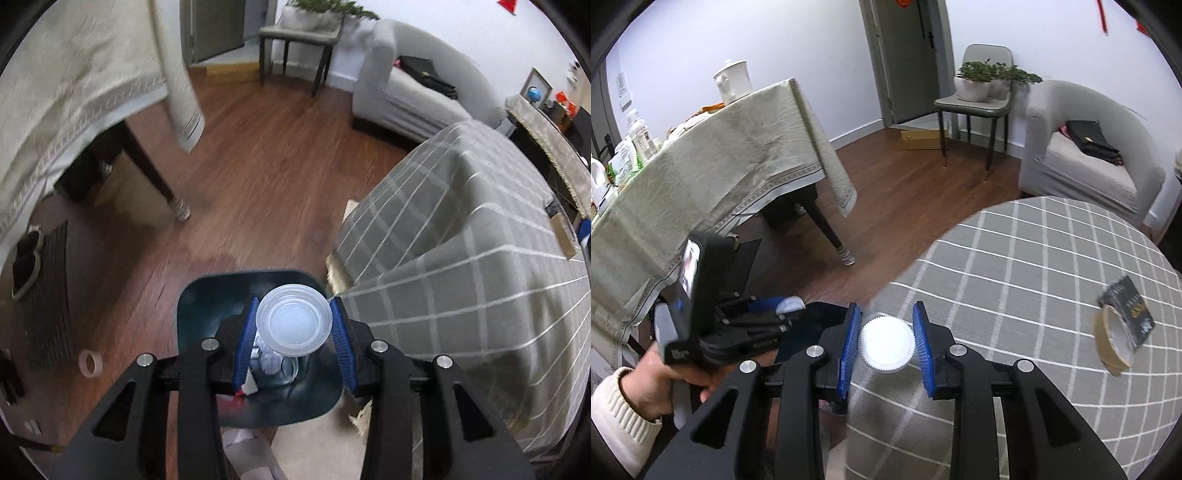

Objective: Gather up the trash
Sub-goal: 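Carry both lids over the teal bin and release them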

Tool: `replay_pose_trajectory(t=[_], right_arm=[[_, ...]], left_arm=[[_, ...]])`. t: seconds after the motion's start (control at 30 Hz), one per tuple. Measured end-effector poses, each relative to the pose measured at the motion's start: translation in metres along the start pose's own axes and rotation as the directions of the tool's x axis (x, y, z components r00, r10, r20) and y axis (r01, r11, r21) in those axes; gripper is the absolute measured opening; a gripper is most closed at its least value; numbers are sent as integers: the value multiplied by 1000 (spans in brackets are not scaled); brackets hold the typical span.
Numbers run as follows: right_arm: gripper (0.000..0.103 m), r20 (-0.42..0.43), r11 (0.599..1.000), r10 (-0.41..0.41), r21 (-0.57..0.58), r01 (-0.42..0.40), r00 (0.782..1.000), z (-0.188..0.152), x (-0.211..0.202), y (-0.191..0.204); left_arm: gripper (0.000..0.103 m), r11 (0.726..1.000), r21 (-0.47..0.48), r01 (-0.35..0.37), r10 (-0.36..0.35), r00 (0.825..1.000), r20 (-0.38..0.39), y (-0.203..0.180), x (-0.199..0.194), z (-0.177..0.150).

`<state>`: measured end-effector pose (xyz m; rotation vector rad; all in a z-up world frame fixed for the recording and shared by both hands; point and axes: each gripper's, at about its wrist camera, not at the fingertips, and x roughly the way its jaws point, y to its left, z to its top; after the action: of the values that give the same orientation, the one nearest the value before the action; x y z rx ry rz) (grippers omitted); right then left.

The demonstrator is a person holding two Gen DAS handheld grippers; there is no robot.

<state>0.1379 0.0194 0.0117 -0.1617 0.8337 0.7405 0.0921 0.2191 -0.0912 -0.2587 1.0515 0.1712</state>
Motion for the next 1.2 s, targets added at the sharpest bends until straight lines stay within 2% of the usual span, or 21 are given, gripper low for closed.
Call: replay_pose_trajectory(t=[0.2, 0.3, 0.53, 0.57, 0.6, 0.73, 0.9, 1.2], right_arm=[[29, -14, 999, 35, -25, -35, 999, 10, 20, 22], [29, -28, 998, 50, -38, -51, 998, 12, 33, 34], [29, -78, 995, 70, -65, -75, 995, 12, 64, 55], [29, -83, 995, 74, -66, -80, 994, 13, 68, 58], [29, -86, 994, 77, -67, -82, 993, 13, 71, 59], [29, -105, 993, 81, -72, -89, 991, 12, 82, 64], [29, -130, 993, 82, -77, -92, 988, 9, 95, 71], [29, -193, 991, 79, -90, -98, 978, -3, 127, 85]], left_arm=[[42, 997, 27, -66, 68, 994, -82, 24, 28, -25], [42, 1000, -20, -2, -1, 990, -138, 41, 42, -27], [42, 998, -28, -54, 46, 971, -233, 64, 63, -43], [48, 998, -34, -48, 38, 970, -239, 66, 63, -43], [59, 999, -43, -34, 23, 970, -242, 68, 63, -42], [61, 999, -9, -43, 40, 977, -208, 66, 59, -40], [61, 999, -29, -46, 40, 983, -179, 75, 51, -38], [63, 997, -41, -65, 63, 997, -51, 90, 7, -21]])
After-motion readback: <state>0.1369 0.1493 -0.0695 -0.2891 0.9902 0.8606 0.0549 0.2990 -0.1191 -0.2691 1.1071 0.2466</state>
